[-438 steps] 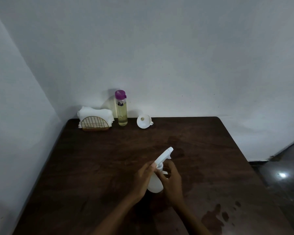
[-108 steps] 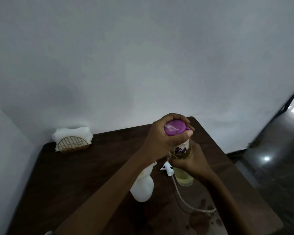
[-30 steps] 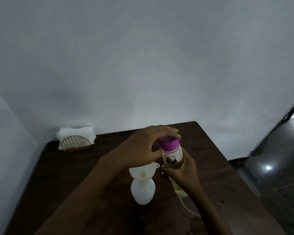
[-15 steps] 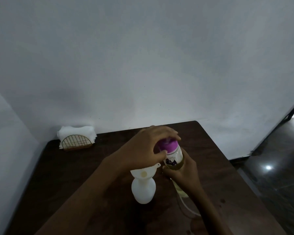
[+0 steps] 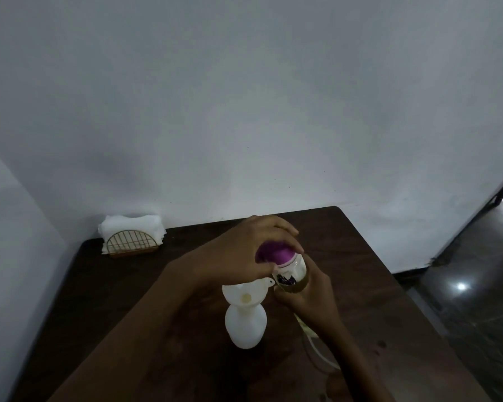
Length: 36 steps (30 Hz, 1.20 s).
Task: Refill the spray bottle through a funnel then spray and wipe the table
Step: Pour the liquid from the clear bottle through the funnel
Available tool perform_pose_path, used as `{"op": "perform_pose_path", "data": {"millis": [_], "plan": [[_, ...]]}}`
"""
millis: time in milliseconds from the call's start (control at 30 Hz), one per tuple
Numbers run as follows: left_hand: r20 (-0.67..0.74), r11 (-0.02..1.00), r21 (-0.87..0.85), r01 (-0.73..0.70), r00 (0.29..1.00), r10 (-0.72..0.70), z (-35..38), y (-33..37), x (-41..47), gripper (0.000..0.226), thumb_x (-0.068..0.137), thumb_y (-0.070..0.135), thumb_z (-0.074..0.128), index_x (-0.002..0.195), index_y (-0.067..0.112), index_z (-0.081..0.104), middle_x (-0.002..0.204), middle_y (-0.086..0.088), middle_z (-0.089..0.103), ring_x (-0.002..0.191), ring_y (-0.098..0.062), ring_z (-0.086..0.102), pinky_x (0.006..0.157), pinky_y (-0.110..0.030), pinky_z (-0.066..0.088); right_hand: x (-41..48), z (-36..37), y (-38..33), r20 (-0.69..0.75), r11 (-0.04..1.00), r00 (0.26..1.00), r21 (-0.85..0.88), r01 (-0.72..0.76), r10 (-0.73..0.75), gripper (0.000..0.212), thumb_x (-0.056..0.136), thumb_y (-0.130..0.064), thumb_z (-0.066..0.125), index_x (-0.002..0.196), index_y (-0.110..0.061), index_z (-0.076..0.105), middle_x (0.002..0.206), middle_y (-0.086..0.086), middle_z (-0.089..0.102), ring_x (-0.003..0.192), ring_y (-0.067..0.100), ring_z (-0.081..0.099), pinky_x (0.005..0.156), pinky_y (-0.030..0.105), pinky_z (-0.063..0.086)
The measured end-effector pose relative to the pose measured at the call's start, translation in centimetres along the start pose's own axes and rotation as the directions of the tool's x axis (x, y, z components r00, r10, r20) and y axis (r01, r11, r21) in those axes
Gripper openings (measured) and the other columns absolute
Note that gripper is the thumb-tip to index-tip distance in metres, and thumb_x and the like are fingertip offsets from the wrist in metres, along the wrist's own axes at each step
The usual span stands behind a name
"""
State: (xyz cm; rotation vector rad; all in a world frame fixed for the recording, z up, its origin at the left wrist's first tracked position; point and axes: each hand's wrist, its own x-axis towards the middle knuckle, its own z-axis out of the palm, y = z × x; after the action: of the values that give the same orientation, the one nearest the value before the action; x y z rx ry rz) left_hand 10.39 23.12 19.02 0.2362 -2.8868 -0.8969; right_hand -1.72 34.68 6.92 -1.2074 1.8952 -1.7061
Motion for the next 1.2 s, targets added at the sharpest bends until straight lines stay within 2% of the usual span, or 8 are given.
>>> {"op": "perform_pose_path", "data": {"millis": [133, 267, 367, 467, 600, 800, 1000, 1200], "plan": [[-0.062, 0.998, -0.059, 0.016, 0.998, -0.020, 0.0, -0.4, 0.3, 0.035, 0.080, 0.018, 0.070, 0.112, 0.030, 0.061, 0.120, 0.011, 0.054, 0.110, -0.003, 0.049, 0.090, -0.019, 0.048, 0.0, 0.1, 0.3, 0.015, 0.999, 1.000, -0.042, 0.005, -0.004, 0.049, 0.055, -0.036, 0.077, 0.094, -0.011, 0.061, 0.079, 0.008, 0.069, 0.071, 0.023, 0.067, 0.061, 0.051, 0.054], [-0.166, 0.994, 0.007, 0.112, 0.980, -0.109, 0.5, -0.9, 0.2, 0.038, 0.080, 0.050, 0.063, 0.114, 0.036, 0.056, 0.110, 0.017, 0.055, 0.098, -0.002, 0.052, 0.078, -0.021, 0.045, -0.2, 0.1, 0.3, 0.036, 0.998, 0.999, -0.070, 0.000, 0.003, 0.045, 0.054, -0.035, 0.075, 0.090, -0.012, 0.061, 0.077, 0.004, 0.069, 0.069, 0.019, 0.067, 0.059, 0.045, 0.056], [-0.145, 0.992, -0.029, 0.122, 0.981, -0.125, 0.7, -1.2, 0.0, 0.064, 0.074, 0.065, 0.059, 0.132, 0.042, 0.042, 0.135, 0.019, 0.039, 0.119, 0.000, 0.042, 0.094, -0.027, 0.043, -0.1, 0.2, 0.4, 0.040, 0.997, 0.999, -0.074, -0.019, 0.022, 0.041, 0.054, -0.028, 0.075, 0.090, -0.014, 0.061, 0.077, 0.004, 0.069, 0.069, 0.018, 0.067, 0.059, 0.045, 0.056], [-0.035, 0.998, -0.012, 0.068, 0.997, -0.069, 0.3, -1.2, -0.5, 0.079, 0.074, 0.041, 0.074, 0.139, 0.047, 0.029, 0.147, 0.021, 0.019, 0.132, -0.003, 0.024, 0.103, -0.026, 0.036, 0.0, 0.3, 0.8, 0.040, 0.995, 0.999, -0.091, -0.030, 0.034, 0.039, 0.054, -0.014, 0.077, 0.089, -0.010, 0.060, 0.075, 0.011, 0.067, 0.066, 0.027, 0.064, 0.058, 0.051, 0.052], [-0.026, 0.997, 0.070, 0.035, 0.999, -0.033, 0.2, -1.6, -0.7, 0.057, 0.080, 0.014, 0.068, 0.127, 0.041, 0.049, 0.131, 0.017, 0.043, 0.115, -0.002, 0.035, 0.097, -0.024, 0.043, 0.2, 0.4, 1.2, 0.076, 0.993, 0.997, -0.120, -0.024, 0.033, 0.041, 0.055, -0.012, 0.079, 0.091, -0.011, 0.060, 0.079, 0.009, 0.068, 0.070, 0.024, 0.066, 0.059, 0.050, 0.054], [-0.090, 0.996, -0.071, 0.049, 0.994, -0.055, 0.5, -2.7, -1.0, 0.047, 0.076, 0.026, 0.074, 0.117, 0.040, 0.055, 0.117, 0.016, 0.055, 0.105, -0.002, 0.051, 0.089, -0.022, 0.048, 0.0, 0.4, 1.5, 0.094, 0.987, 0.995, -0.163, -0.007, 0.022, 0.040, 0.057, -0.017, 0.079, 0.092, -0.014, 0.061, 0.077, 0.005, 0.069, 0.069, 0.017, 0.067, 0.059, 0.045, 0.055], [-0.198, 0.970, -0.235, 0.068, 0.973, -0.116, 0.6, -3.1, -1.3, 0.045, 0.072, 0.032, 0.077, 0.111, 0.040, 0.056, 0.106, 0.025, 0.056, 0.100, 0.008, 0.052, 0.079, -0.005, 0.046, 0.2, 0.3, 1.1, 0.109, 0.987, 0.994, -0.163, -0.004, 0.022, 0.039, 0.057, -0.015, 0.080, 0.091, -0.014, 0.060, 0.076, 0.005, 0.068, 0.066, 0.018, 0.065, 0.057, 0.046, 0.053], [-0.317, 0.874, -0.480, 0.068, 0.916, -0.246, 1.3, -4.3, -2.5, 0.040, 0.068, 0.041, 0.078, 0.103, 0.041, 0.058, 0.102, 0.019, 0.065, 0.097, -0.001, 0.062, 0.079, -0.017, 0.052, 0.2, 0.2, 0.6, 0.095, 0.990, 0.994, -0.137, -0.034, 0.047, 0.041, 0.056, -0.017, 0.079, 0.093, -0.020, 0.062, 0.080, 0.001, 0.069, 0.071, 0.015, 0.067, 0.062, 0.044, 0.055]]}}
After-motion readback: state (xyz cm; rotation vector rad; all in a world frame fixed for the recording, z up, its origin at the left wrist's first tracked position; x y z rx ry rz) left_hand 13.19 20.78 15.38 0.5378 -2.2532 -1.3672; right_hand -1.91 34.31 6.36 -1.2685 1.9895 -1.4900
